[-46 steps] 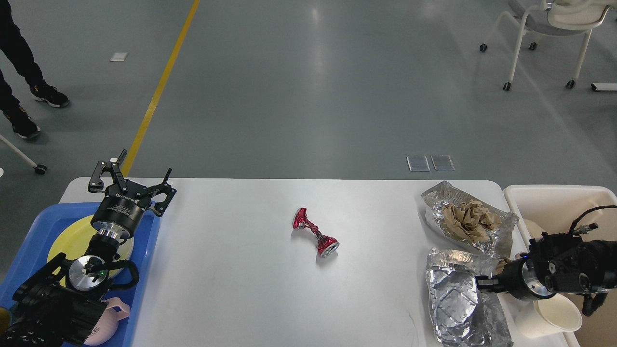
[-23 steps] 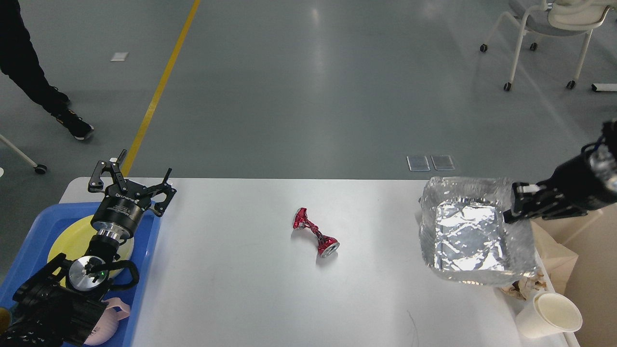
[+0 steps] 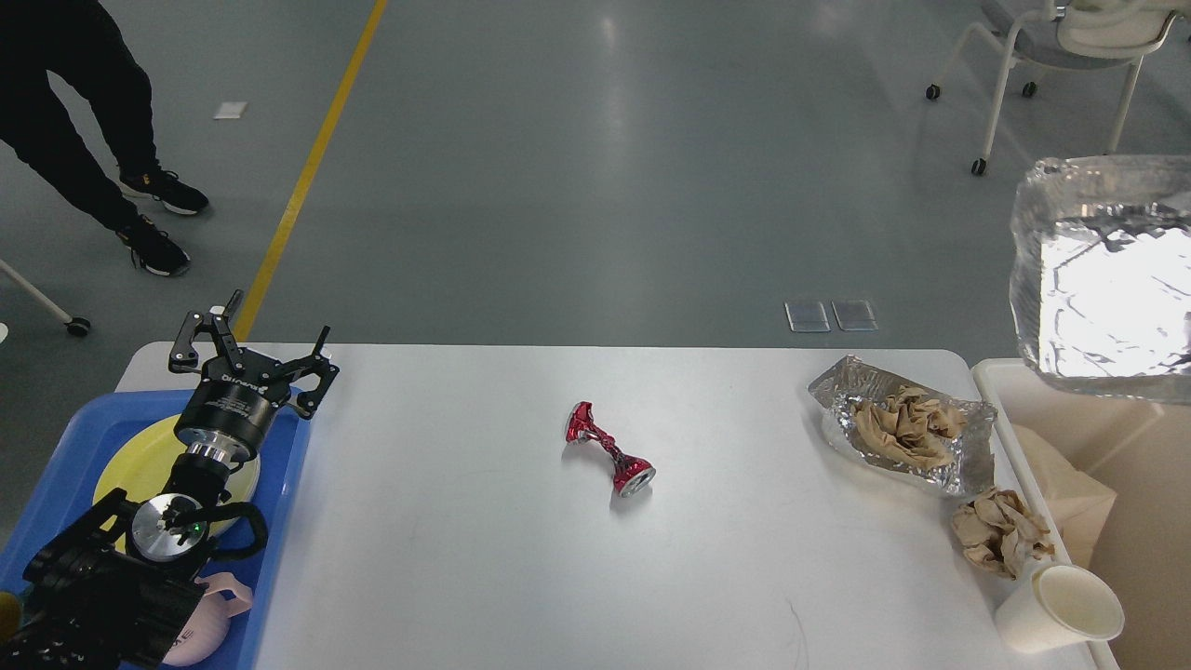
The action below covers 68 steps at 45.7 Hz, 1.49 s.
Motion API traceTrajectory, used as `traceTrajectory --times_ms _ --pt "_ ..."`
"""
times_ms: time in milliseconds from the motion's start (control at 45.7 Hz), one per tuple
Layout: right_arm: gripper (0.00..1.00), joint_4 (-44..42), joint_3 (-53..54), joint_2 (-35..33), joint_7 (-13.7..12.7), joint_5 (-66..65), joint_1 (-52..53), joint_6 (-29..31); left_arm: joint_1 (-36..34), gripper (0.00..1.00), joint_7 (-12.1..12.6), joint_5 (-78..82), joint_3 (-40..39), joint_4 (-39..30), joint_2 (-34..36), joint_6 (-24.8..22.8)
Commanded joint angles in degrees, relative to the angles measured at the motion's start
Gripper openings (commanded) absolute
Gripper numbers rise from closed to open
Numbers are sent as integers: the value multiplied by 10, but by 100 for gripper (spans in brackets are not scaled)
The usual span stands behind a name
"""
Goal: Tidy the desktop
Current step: 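Lift the foil tray and drop it into the white bin, then move the right gripper down toward the foil snack bag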
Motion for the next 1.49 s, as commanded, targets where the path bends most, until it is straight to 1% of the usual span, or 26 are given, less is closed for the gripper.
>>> traceTrajectory --times_ms 0,66,110,153,197,307,372,438,460,504,657,679,701,723,745,767,789,964,1051,1117,1183,1227,1270,1314,1358,1467 --pt "0 -153 1 9 25 -3 -234 -172 0 100 0 0 0 0 0 0" --pt "0 -222 1 30 50 6 -366 -253 -1 100 0 0 0 0 0 0" --pt "0 -266 4 46 51 22 -447 -304 -1 100 0 0 0 0 0 0" --pt "0 -305 10 63 50 56 -528 -340 -1 100 0 0 0 0 -1 0" --pt "0 -338 13 83 50 103 -608 -363 -1 100 0 0 0 0 -1 0" --pt "0 -438 13 140 47 201 -751 -370 -1 100 0 0 1 0 -1 0" --pt "0 -501 7 166 40 229 -807 -375 -1 100 0 0 1 0 -1 0" --pt "0 -549 -5 181 20 226 -864 -388 -1 100 0 0 1 1 -1 0" --pt "0 -558 -17 188 12 234 -883 -402 -2 100 0 0 1 0 -1 0" --pt "0 -558 -25 189 7 235 -884 -409 -2 100 0 0 1 0 -1 0" --pt "0 -557 -24 192 6 235 -889 -414 -1 100 0 0 1 0 -1 0" --pt "4 -557 -23 192 6 236 -890 -414 -2 100 0 0 1 0 -1 0" --pt "13 -557 -23 192 6 236 -891 -416 -2 100 0 0 1 0 -1 0" --pt "22 -557 -21 192 6 236 -891 -417 -2 100 0 0 1 1 -1 0" --pt "35 -557 -20 192 6 236 -891 -419 -2 100 0 0 1 1 -1 0" --pt "64 -556 -19 192 6 236 -891 -420 -2 100 0 0 1 1 -1 0" --pt "100 -556 -18 192 6 236 -891 -421 -2 100 0 0 1 0 -1 0" --pt "100 -545 -18 188 6 236 -880 -421 -2 100 0 0 1 0 -1 0" --pt "100 -524 -16 188 13 237 -844 -419 -2 100 0 0 1 0 -1 0" --pt "100 -466 -17 185 15 237 -779 -414 -2 100 0 0 1 0 -1 0" --pt "100 -358 -23 173 17 237 -678 -403 -2 100 0 0 1 0 -1 0" --pt "100 -269 -25 147 17 234 -600 -391 -2 100 0 0 1 0 -1 0" --pt "100 -170 -29 130 16 229 -500 -369 -2 100 0 0 1 0 -1 0" --pt "100 -78 -37 125 15 228 -396 -333 -2 100 0 0 1 0 -1 0" --pt "100 5 -55 124 15 226 -289 -280 -2 100 0 0 1 0 -1 0" --pt "100 160 -87 137 17 224 -37 -134 -1 100 0 0 0 0 -1 0"
